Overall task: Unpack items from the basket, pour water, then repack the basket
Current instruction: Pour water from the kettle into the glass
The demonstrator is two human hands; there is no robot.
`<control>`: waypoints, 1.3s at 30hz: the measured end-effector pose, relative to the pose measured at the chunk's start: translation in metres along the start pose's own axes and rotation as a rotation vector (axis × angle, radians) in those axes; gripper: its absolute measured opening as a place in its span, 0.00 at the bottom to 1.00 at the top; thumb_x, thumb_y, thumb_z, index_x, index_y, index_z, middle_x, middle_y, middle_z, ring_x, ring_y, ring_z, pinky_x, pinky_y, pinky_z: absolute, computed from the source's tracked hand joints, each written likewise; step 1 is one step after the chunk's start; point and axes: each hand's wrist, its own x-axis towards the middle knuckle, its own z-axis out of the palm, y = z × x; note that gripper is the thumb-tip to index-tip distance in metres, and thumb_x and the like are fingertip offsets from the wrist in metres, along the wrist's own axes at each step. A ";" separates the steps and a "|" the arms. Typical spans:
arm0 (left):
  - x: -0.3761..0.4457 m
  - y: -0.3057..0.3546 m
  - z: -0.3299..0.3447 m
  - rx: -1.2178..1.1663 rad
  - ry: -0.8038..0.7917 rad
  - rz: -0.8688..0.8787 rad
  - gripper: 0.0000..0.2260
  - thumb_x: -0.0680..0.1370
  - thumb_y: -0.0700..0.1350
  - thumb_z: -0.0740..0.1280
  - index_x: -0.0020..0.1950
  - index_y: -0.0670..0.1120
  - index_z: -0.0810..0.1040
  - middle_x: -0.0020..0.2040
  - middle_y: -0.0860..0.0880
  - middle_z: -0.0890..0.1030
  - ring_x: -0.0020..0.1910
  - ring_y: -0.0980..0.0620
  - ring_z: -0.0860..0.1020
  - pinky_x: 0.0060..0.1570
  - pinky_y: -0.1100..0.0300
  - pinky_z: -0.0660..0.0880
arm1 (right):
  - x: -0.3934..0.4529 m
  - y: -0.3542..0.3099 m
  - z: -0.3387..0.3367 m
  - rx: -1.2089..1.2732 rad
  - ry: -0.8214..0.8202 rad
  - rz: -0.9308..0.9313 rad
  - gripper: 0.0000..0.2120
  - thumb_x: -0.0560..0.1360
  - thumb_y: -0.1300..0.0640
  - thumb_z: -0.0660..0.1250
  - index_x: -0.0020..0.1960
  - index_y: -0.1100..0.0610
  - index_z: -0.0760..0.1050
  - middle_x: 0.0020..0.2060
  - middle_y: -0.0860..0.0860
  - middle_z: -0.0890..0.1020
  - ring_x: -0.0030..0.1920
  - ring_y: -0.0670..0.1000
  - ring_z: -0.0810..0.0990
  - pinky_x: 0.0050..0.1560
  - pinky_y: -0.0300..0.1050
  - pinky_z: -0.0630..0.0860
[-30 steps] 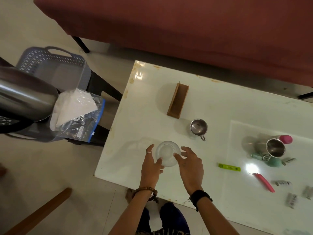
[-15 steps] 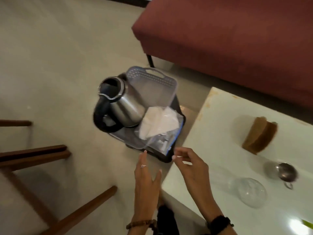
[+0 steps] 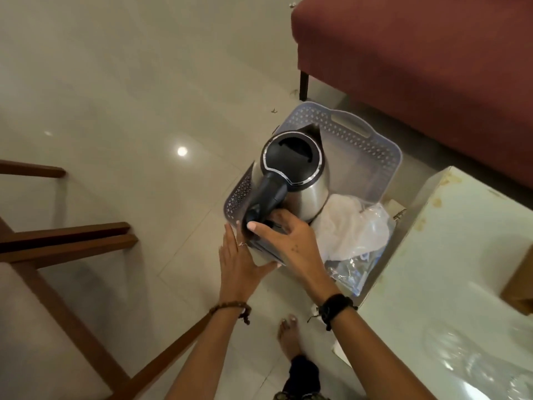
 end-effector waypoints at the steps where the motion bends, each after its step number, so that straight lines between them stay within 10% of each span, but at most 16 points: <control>1: 0.003 -0.003 0.002 0.017 0.008 -0.011 0.51 0.63 0.57 0.75 0.75 0.45 0.46 0.76 0.42 0.50 0.75 0.46 0.51 0.70 0.43 0.59 | 0.002 -0.001 0.003 0.018 0.015 0.010 0.18 0.66 0.42 0.72 0.52 0.48 0.78 0.49 0.43 0.84 0.52 0.42 0.80 0.57 0.42 0.77; 12: 0.012 -0.010 0.033 0.085 0.064 -0.053 0.24 0.82 0.51 0.47 0.74 0.52 0.39 0.76 0.48 0.39 0.73 0.50 0.32 0.71 0.39 0.41 | 0.007 0.001 0.064 0.405 0.419 -0.124 0.16 0.71 0.57 0.71 0.53 0.41 0.72 0.43 0.30 0.82 0.47 0.33 0.80 0.42 0.23 0.74; 21: 0.002 -0.014 0.017 0.156 0.045 -0.053 0.50 0.70 0.56 0.69 0.68 0.50 0.27 0.75 0.44 0.37 0.75 0.48 0.38 0.69 0.48 0.36 | 0.021 -0.012 0.034 0.237 0.638 -0.235 0.07 0.65 0.49 0.67 0.35 0.51 0.72 0.25 0.49 0.74 0.26 0.51 0.73 0.29 0.48 0.76; 26: -0.001 -0.009 0.009 0.222 0.021 -0.036 0.51 0.71 0.54 0.69 0.66 0.51 0.24 0.74 0.44 0.33 0.74 0.46 0.37 0.71 0.45 0.39 | -0.004 -0.025 0.013 0.259 0.570 -0.262 0.07 0.64 0.48 0.66 0.35 0.51 0.71 0.25 0.56 0.71 0.26 0.54 0.70 0.28 0.45 0.72; 32: -0.019 0.013 -0.002 0.184 0.055 0.075 0.46 0.73 0.47 0.69 0.69 0.51 0.30 0.73 0.48 0.32 0.74 0.46 0.37 0.71 0.46 0.38 | -0.077 -0.038 -0.033 0.102 0.507 -0.370 0.03 0.64 0.45 0.66 0.35 0.42 0.72 0.24 0.47 0.72 0.24 0.51 0.72 0.25 0.41 0.71; 39: -0.096 0.094 0.029 -0.090 0.130 0.214 0.36 0.69 0.44 0.73 0.72 0.39 0.59 0.74 0.39 0.60 0.74 0.43 0.56 0.72 0.43 0.56 | -0.193 -0.043 -0.131 -0.078 0.548 -0.373 0.10 0.62 0.46 0.68 0.30 0.50 0.70 0.22 0.49 0.70 0.22 0.55 0.68 0.20 0.45 0.68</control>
